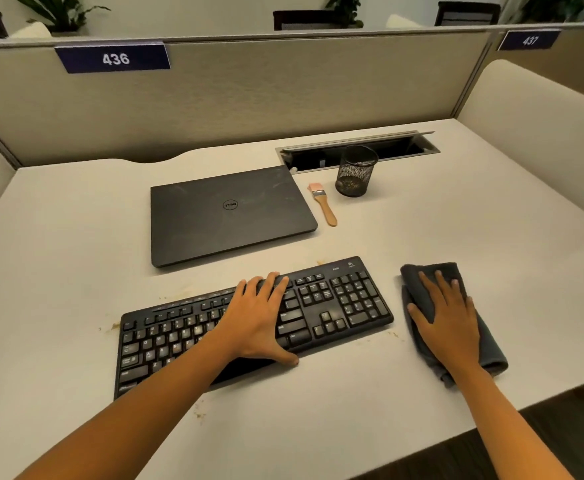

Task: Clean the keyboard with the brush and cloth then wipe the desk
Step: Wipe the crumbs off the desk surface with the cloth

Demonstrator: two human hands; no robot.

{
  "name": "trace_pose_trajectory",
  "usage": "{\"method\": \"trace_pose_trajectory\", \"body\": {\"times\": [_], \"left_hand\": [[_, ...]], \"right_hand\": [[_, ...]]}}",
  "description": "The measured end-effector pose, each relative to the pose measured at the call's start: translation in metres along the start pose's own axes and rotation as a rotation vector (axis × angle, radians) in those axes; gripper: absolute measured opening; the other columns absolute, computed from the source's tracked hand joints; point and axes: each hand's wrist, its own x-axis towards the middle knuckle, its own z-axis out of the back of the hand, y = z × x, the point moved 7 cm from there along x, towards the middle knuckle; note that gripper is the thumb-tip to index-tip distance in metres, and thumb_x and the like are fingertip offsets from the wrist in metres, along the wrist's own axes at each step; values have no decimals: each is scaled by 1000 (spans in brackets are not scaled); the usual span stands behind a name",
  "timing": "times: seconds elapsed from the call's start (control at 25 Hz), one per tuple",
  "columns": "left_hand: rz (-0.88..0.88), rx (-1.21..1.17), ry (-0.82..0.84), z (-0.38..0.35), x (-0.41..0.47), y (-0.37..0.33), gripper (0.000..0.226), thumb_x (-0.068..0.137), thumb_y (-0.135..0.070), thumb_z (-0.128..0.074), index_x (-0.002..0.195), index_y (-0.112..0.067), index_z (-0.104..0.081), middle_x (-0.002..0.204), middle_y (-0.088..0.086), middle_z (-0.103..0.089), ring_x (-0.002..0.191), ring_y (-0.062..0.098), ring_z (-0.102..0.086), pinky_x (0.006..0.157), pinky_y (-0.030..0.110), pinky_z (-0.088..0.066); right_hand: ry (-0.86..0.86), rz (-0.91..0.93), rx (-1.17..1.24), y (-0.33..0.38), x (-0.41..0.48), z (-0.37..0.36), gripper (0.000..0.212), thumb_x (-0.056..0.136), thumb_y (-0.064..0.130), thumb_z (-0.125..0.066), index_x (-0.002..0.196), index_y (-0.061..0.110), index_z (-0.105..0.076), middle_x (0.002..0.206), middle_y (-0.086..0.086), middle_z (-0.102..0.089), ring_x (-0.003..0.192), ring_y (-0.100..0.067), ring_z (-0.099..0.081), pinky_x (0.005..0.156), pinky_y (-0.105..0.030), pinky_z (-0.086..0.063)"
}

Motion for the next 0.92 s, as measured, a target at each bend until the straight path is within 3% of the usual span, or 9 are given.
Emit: {"method": "trace_pose_trajectory", "body": {"times": [0.16, 0.32, 0.52, 0.64, 0.68, 0.72, 0.76, 0.8, 0.92], "left_hand": [[-18, -21, -81, 4, 0, -1, 138, 53, -95, -50, 156, -18, 1, 160, 7, -9, 142, 32, -17, 118, 48, -12], [10, -53, -183, 17, -5, 10, 137, 50, -95, -50, 156, -17, -11, 153, 8, -24, 133, 27, -30, 112, 47, -22], [82, -102, -251, 44, -15, 43, 138, 48, -95, -50, 156, -20, -9, 152, 3, -25, 134, 23, -31, 111, 45, -28], [90, -143, -278, 54, -21, 53, 139, 47, -94, -54, 156, -20, -11, 150, -1, -26, 131, 20, -35, 109, 44, -31], [88, -155, -285, 57, -22, 55, 138, 47, -94, -55, 155, -20, -12, 150, -2, -26, 130, 19, -36, 109, 44, -32], [85, -167, -290, 60, -24, 56, 138, 47, -94, -55, 156, -20, -12, 150, -2, -26, 129, 19, -36, 109, 44, -32], [83, -181, -291, 62, -24, 57, 138, 47, -94, -55, 156, -20, -12, 149, -3, -26, 129, 18, -36, 108, 45, -32], [80, -195, -289, 64, -25, 58, 138, 47, -94, -55, 156, -20, -12, 149, -3, -27, 129, 18, -37, 108, 45, -33], [72, -208, -288, 68, -25, 59, 137, 47, -94, -56, 155, -21, -13, 147, -5, -28, 127, 18, -38, 106, 46, -35]], "right_hand": [[23, 18, 11, 5, 20, -6, 63, 93, 45, -51, 150, 28, -29, 156, -5, -29, 145, -31, -19, 117, -52, -17], [28, 28, 47, 17, 40, -11, 67, 88, 50, -41, 150, 28, -30, 156, -5, -29, 145, -31, -20, 117, -49, -17], [100, 113, 75, 64, 74, -22, 62, 94, 35, -50, 151, 26, -28, 159, -5, -23, 146, -31, -16, 119, -47, -15], [202, 160, 164, 114, 79, -29, 58, 94, 28, -53, 147, 30, -31, 157, 5, -20, 146, -20, -12, 118, -42, -15], [261, 149, 230, 133, 74, -29, 47, 93, 23, -54, 139, 29, -43, 150, 8, -33, 142, -16, -23, 115, -41, -25], [307, 145, 283, 151, 67, -31, 27, 93, 19, -54, 119, 26, -57, 130, 7, -54, 131, -20, -41, 104, -38, -38], [370, 179, 253, 171, 56, -33, 12, 93, 16, -53, 97, 26, -58, 105, 7, -61, 114, -21, -52, 90, -32, -44], [426, 255, 216, 190, 42, -36, 9, 93, 16, -52, 92, 21, -59, 96, 4, -62, 107, -25, -56, 85, -30, -45], [560, 571, 379, 235, -13, -32, 37, 90, 8, -54, 124, 17, -62, 130, -5, -60, 125, -23, -48, 107, -30, -36]]}}
